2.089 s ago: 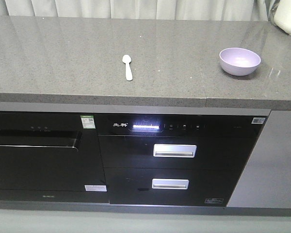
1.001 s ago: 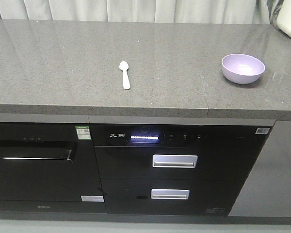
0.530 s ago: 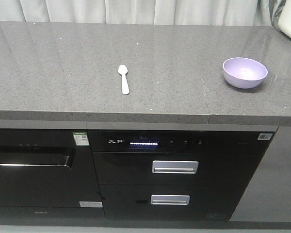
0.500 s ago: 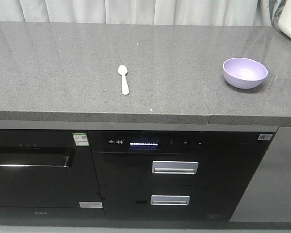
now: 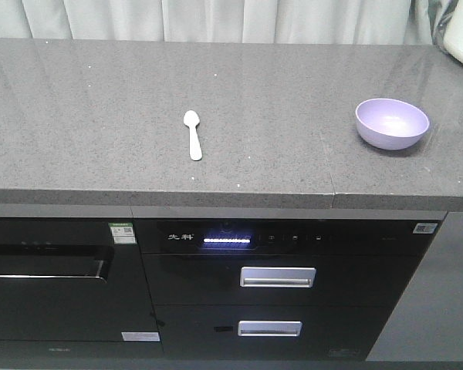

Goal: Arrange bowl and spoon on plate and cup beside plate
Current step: 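Drive closer to the counter, bringing the spoon and bowl into reach, then drive up to the counter edge and stop in front of the spoon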

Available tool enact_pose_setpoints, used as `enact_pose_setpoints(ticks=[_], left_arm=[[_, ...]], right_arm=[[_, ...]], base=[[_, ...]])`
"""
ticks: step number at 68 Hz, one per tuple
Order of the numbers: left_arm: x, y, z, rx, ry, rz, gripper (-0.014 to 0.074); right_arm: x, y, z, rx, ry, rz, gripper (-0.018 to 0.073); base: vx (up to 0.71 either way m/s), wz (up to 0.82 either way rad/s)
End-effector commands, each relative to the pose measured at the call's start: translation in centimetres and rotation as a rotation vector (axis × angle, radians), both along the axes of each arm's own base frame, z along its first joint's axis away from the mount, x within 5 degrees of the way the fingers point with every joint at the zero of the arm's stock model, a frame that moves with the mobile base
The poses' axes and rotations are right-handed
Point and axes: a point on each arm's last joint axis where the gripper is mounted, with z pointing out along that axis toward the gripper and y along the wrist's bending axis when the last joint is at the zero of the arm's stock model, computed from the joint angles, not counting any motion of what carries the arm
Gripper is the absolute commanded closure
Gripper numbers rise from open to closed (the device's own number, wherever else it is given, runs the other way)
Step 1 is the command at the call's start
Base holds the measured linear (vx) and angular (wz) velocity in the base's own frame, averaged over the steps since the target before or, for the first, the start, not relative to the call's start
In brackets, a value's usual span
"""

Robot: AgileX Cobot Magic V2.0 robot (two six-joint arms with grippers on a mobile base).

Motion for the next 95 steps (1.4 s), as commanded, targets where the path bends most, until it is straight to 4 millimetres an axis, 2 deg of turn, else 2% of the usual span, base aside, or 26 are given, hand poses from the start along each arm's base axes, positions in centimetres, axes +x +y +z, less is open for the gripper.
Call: enact_pose_setpoints(ticks=[1,95], left_arm=[[-0.02,0.03,-0.30,-0.010,-0.057,0.003,0.0602],[-0.02,0.03,-0.30,-0.010,-0.057,0.003,0.0602]], right_arm=[[-0.05,0.06,0.20,-0.013,-0.065,0.003,0.0564],[-0.05,0.06,0.20,-0.013,-0.065,0.003,0.0564]], base=[[0.05,-0.01],[0.05,-0.02]])
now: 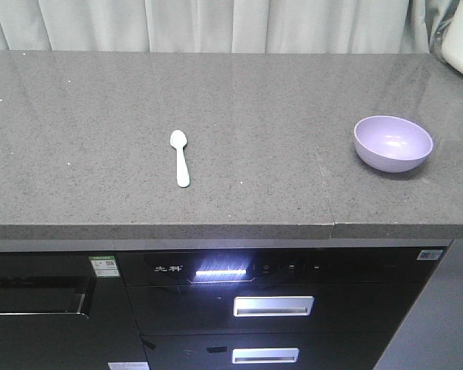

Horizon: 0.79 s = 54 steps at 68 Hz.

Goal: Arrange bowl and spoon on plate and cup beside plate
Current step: 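Drive up to the counter edge and stop in front of the spoon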

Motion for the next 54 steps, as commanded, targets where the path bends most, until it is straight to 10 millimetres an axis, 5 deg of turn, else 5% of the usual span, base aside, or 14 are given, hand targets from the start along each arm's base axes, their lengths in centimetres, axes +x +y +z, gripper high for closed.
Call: enact_pose_setpoints(ticks=[1,54], left_arm=[[-0.02,0.03,-0.30,-0.010,-0.057,0.003,0.0602],[-0.02,0.03,-0.30,-0.010,-0.057,0.003,0.0602]], right_arm=[[-0.05,0.06,0.20,-0.013,-0.065,0.003,0.0564],[-0.05,0.06,0.20,-0.013,-0.065,0.003,0.0564]], base=[[0.04,-0.01],[0.04,0.00]])
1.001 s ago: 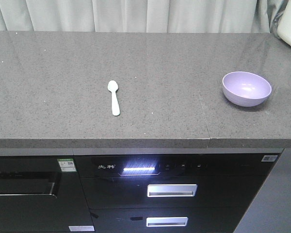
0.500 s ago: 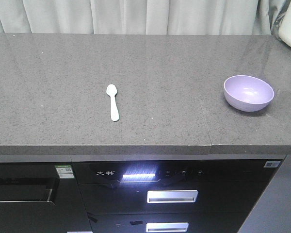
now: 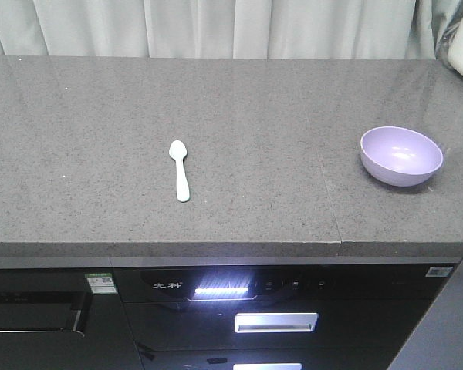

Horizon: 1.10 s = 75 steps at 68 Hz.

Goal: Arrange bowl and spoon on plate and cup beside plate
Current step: 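Drive up to the counter edge and stop in front of the spoon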

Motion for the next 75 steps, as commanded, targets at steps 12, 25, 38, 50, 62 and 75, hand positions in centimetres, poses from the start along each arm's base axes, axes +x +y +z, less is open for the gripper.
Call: enact_pose_setpoints(ticks=[12,25,38,50,62,75], left_arm=[[-0.02,0.03,-0.30,-0.010,-0.057,0.003,0.0602],[-0.02,0.03,-0.30,-0.010,-0.057,0.003,0.0602],[-0.02,0.03,-0.30,-0.010,-0.057,0.003,0.0602],[-0.02,0.03,-0.30,-0.010,-0.057,0.003,0.0602],[-0.02,0.03,-0.30,-0.010,-0.057,0.003,0.0602],[-0.02,0.03,-0.30,-0.010,-0.057,0.003,0.0602]], right_arm=[[-0.05,0.06,0.20,-0.013,-0.065,0.003,0.0564],[-0.05,0.06,0.20,-0.013,-0.065,0.003,0.0564],[-0.05,0.06,0.20,-0.013,-0.065,0.003,0.0564],[-0.05,0.06,0.20,-0.013,-0.065,0.003,0.0564],[-0.05,0.06,0.20,-0.013,-0.065,0.003,0.0564],[-0.05,0.06,0.20,-0.013,-0.065,0.003,0.0564]], base=[[0.04,0.00],[0.04,0.00],[0.03,0.00],[0.03,0.00],[0.02,0.00],[0.02,0.00]])
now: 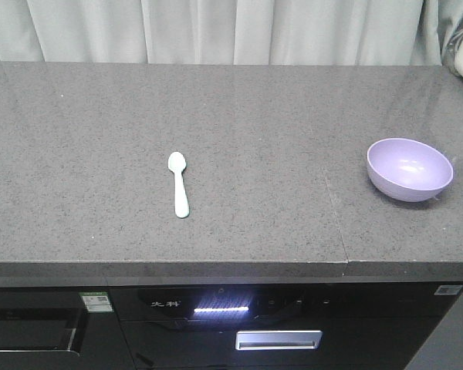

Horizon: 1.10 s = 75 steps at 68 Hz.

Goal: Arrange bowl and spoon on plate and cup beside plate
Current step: 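Drive up to the counter edge and stop in front of the spoon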

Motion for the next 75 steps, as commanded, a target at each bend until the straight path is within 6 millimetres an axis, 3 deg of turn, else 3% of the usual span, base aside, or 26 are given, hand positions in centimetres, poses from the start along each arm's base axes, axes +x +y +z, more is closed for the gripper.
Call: enact_pose_setpoints(ticks=[1,75], left_arm=[[-0.02,0.03,-0.30,-0.010,-0.057,0.003,0.0602],[-0.02,0.03,-0.30,-0.010,-0.057,0.003,0.0602]], right_arm=[[-0.05,0.06,0.20,-0.013,-0.065,0.003,0.0564],[-0.05,0.06,0.20,-0.013,-0.065,0.003,0.0564]], base=[[0.02,-0.01],[0.02,0.00]])
